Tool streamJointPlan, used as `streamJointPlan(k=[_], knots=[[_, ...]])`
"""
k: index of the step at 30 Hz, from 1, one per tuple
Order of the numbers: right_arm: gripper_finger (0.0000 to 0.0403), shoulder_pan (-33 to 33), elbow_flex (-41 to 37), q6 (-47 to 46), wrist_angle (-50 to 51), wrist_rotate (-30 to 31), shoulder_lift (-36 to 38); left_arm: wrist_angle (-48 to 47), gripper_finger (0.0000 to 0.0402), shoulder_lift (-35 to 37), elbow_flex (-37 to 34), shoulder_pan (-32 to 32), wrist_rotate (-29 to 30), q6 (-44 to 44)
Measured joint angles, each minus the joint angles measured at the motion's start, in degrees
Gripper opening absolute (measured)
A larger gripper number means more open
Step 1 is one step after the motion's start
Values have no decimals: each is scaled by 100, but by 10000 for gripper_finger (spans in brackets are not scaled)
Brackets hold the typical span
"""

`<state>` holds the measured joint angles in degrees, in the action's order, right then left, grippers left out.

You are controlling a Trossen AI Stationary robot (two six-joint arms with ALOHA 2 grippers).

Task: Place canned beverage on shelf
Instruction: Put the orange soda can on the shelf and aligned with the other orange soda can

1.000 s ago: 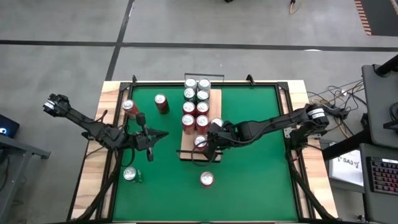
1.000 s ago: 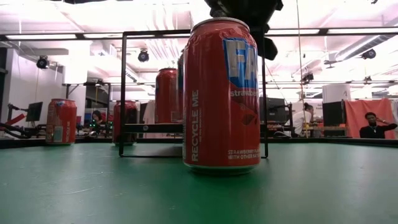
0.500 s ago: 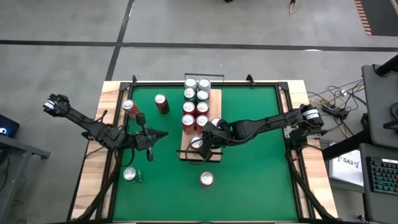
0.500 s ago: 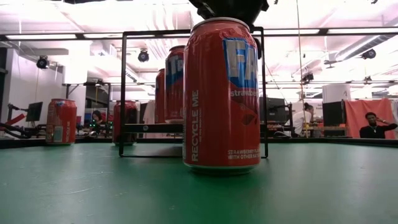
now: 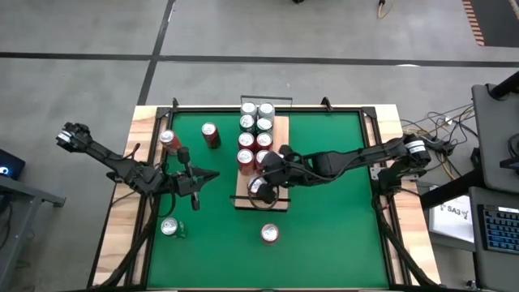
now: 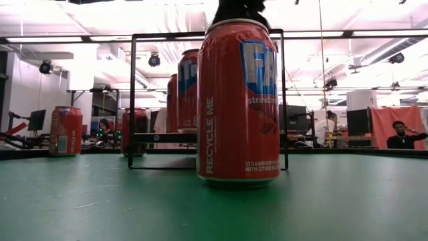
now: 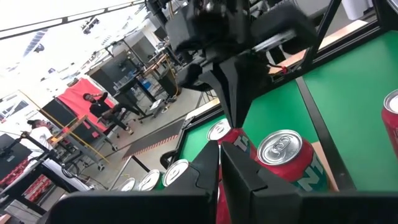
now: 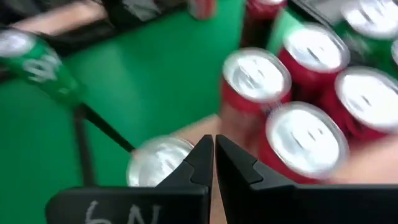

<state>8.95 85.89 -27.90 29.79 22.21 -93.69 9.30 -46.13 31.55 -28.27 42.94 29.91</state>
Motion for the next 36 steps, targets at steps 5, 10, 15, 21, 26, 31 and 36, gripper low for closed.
streamJointPlan(k=[5, 10, 15, 21, 26, 31, 36], knots=[[9, 2, -2, 453, -327, -319, -146, 4, 0, 0, 0, -2, -2, 0], [9, 0, -9, 487, -394, -334, -252, -4, 0, -9, 0, -2, -3, 0], [9, 0, -15, 559, -519, -432, -468, 5, 0, -28, 2, -2, -2, 0], [9, 2, -15, 603, -619, -607, -604, 2, 0, -42, 2, 0, -4, 31], [9, -13, -13, 593, -675, -565, -678, 9, 0, -42, 2, -2, -4, 37], [9, -66, -7, 467, -767, -375, -748, 11, 0, -42, 2, -2, -2, 39], [9, -74, -8, 397, -891, -250, -763, 9, 0, -42, 2, -1, -3, 39]])
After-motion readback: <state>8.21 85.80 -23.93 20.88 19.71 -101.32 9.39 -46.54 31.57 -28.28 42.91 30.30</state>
